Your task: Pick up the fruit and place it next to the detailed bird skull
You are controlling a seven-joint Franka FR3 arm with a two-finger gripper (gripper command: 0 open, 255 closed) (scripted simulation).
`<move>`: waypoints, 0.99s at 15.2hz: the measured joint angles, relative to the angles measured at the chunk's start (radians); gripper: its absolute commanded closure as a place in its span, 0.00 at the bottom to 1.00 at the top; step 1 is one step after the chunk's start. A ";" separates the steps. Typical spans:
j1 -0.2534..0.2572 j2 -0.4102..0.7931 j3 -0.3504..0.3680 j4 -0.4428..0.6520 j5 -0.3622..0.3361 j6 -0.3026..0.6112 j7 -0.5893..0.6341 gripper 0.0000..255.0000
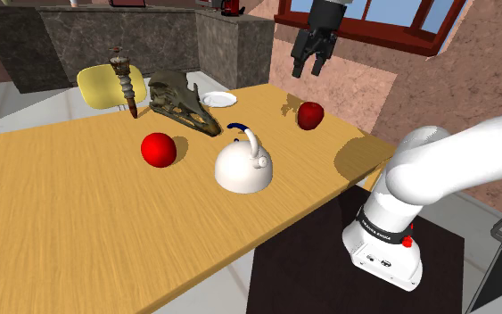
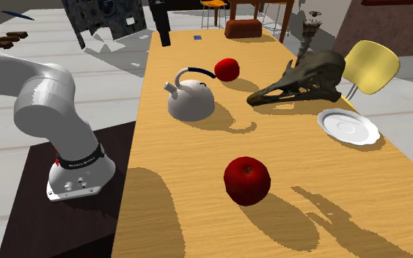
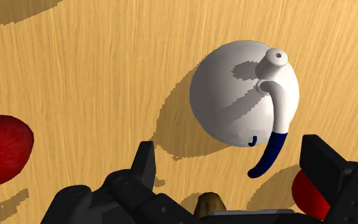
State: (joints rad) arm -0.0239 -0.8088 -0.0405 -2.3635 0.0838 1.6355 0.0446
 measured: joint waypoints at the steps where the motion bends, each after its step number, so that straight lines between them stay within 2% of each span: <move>1: 0.000 0.000 0.000 0.000 0.000 0.000 0.000 0.00; 8: -0.037 -0.032 -0.116 -0.125 -0.092 0.152 -0.162 0.00; 15: -0.082 0.001 -0.286 -0.216 -0.195 0.358 -0.367 0.00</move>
State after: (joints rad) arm -0.1054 -0.8079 -0.3262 -2.5790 -0.1111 1.9936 -0.3225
